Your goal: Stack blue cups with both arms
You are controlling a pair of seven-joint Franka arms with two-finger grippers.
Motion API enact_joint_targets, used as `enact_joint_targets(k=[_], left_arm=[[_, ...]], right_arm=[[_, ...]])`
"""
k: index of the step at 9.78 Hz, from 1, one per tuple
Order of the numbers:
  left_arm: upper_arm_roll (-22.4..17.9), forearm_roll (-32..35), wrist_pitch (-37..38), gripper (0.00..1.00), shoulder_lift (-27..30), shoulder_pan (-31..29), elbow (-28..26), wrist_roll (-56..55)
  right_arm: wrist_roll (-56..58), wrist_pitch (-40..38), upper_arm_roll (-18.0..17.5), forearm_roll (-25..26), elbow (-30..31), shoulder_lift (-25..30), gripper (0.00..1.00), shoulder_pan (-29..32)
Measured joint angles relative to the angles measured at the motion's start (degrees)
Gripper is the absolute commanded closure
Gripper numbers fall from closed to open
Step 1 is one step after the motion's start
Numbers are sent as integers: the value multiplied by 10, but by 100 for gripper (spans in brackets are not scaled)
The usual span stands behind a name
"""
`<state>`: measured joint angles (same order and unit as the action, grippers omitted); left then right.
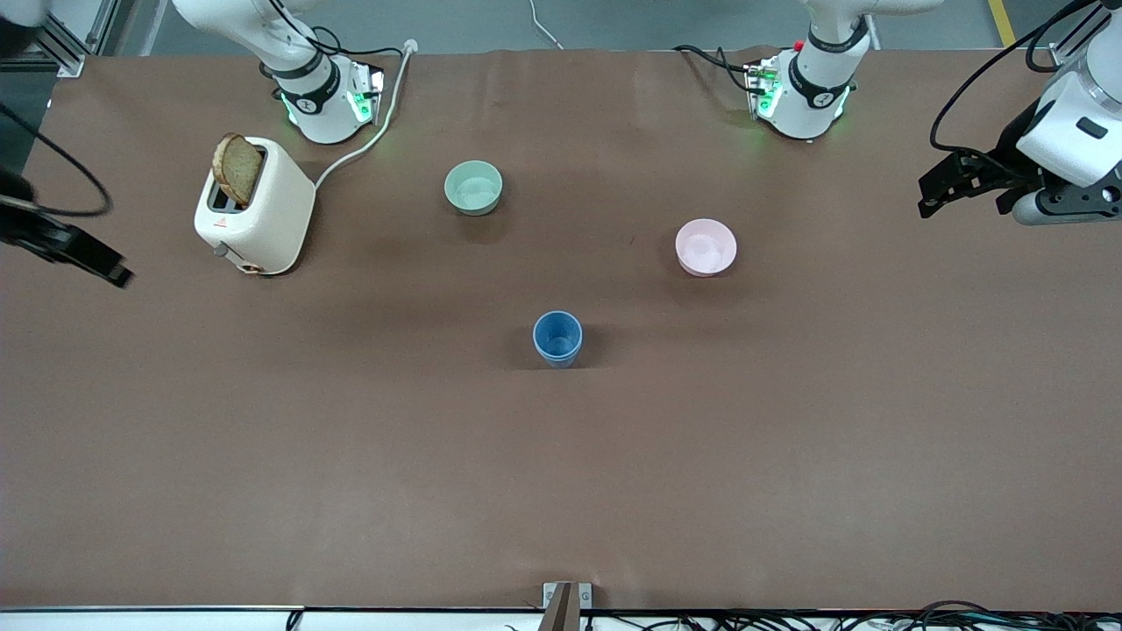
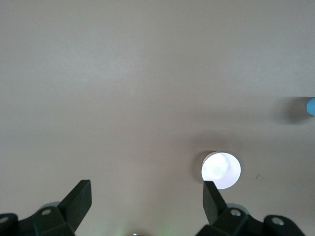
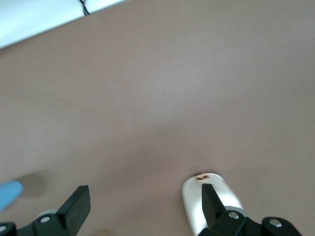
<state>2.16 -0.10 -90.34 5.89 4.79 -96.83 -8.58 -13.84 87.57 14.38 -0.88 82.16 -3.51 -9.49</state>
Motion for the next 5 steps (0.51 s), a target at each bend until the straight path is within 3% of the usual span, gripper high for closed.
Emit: enact_joint_targets(k=[2, 3, 5], left_arm=[[0, 0, 0, 0, 0, -1, 0, 0], [0, 0, 0, 0, 0, -1, 1, 0], [-1, 0, -1, 0, 0, -1, 8, 0]], right_arm=[[77, -35, -78, -1, 1, 12, 0, 124], [86, -40, -109, -1, 1, 14, 0, 156], [86, -41, -127, -1, 4, 14, 0, 159]])
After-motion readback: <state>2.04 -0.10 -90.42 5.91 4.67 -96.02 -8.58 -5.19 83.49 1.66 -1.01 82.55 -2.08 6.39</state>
